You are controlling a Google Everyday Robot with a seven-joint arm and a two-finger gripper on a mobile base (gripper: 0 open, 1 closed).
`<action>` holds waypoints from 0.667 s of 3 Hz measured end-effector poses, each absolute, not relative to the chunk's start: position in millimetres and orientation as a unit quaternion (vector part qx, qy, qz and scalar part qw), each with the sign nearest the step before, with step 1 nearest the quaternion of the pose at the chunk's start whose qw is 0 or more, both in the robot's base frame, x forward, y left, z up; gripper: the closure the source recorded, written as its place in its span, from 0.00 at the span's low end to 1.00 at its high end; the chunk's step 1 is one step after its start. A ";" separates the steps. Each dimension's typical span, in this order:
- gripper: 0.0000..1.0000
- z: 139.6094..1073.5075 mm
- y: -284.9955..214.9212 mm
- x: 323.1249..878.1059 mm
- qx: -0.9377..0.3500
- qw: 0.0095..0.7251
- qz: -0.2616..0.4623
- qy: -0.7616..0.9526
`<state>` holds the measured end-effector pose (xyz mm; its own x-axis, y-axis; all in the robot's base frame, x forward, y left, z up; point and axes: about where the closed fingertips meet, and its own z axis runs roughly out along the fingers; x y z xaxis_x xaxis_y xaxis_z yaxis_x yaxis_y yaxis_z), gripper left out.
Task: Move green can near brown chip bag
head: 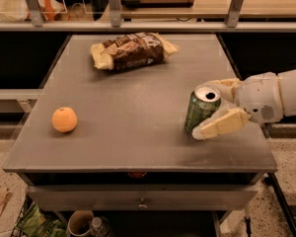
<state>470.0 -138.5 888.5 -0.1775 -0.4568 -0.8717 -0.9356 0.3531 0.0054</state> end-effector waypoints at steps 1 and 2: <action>0.41 885.4 -135.0 471.5 -0.498 0.428 0.296 0.694; 0.64 886.8 -128.8 475.1 -0.507 0.438 0.305 0.677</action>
Offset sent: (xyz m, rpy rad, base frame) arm 0.0099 0.0120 -0.0007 0.0822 -0.0845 0.0826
